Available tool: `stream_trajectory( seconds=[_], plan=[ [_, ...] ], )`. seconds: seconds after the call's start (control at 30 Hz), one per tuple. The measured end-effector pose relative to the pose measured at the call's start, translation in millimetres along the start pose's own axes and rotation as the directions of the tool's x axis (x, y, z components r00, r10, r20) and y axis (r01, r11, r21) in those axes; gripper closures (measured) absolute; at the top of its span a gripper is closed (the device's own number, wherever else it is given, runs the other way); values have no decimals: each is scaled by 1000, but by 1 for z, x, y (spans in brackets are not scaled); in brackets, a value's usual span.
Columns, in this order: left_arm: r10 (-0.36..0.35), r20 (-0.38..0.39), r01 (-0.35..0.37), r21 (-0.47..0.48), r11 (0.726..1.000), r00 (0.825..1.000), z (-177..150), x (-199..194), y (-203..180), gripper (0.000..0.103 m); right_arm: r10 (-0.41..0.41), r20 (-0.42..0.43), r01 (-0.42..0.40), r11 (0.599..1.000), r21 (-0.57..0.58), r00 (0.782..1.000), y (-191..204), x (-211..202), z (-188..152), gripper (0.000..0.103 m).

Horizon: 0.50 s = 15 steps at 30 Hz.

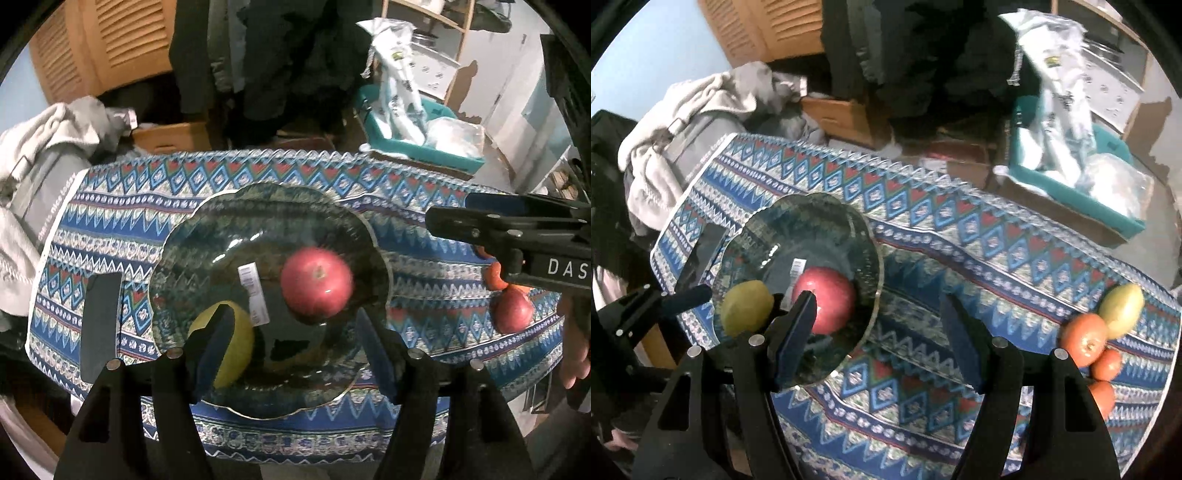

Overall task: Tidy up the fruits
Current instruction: 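Move both open tools back over the fruit pile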

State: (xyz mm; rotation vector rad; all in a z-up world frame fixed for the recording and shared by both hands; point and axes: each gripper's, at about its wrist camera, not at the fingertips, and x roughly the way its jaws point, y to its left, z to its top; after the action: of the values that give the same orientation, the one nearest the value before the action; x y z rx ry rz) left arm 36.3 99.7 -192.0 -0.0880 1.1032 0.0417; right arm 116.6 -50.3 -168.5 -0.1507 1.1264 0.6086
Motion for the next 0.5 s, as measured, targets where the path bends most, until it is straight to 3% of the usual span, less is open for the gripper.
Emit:
stream_trajectory(
  seconds=[0.5],
  plan=[
    [-27, 20, 25, 104, 994, 999, 9, -9, -61, 31, -100, 65, 96, 994, 58, 993, -50, -59, -27, 32]
  ],
)
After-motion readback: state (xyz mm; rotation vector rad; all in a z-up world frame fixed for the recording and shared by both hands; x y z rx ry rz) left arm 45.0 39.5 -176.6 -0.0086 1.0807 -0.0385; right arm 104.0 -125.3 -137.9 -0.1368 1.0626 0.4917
